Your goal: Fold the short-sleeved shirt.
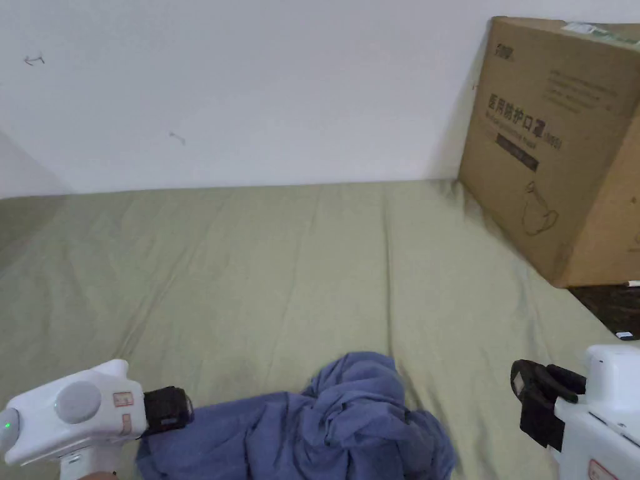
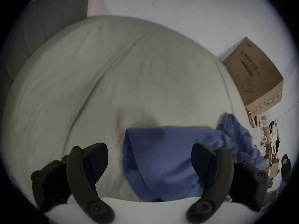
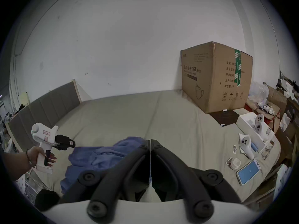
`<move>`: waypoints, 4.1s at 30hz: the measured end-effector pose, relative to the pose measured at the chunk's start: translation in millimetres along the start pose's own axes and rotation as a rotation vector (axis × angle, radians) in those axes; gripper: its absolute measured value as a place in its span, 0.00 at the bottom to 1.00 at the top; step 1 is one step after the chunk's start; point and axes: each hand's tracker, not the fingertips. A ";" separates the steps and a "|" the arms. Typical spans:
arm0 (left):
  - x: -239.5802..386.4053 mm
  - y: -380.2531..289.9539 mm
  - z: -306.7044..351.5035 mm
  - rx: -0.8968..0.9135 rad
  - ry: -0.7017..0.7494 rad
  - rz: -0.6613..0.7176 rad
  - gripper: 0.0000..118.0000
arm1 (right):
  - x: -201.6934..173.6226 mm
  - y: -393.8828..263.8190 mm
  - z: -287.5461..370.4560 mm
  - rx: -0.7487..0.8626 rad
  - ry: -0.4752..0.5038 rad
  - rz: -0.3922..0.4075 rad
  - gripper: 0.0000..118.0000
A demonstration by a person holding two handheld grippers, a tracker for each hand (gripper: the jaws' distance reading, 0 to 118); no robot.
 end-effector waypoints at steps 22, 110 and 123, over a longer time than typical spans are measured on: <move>-55.9 -43.8 99.1 0.180 0.081 -0.052 0.02 | 22.0 -67.6 -221.4 -0.731 0.076 -0.150 0.06; -122.3 -123.8 217.9 0.173 0.019 0.079 0.84 | 147.5 -57.3 -13.1 -0.591 0.007 -0.197 0.89; -63.8 -124.9 264.3 0.359 0.099 -0.032 0.00 | 55.0 3.3 18.0 -0.214 0.227 -0.172 0.01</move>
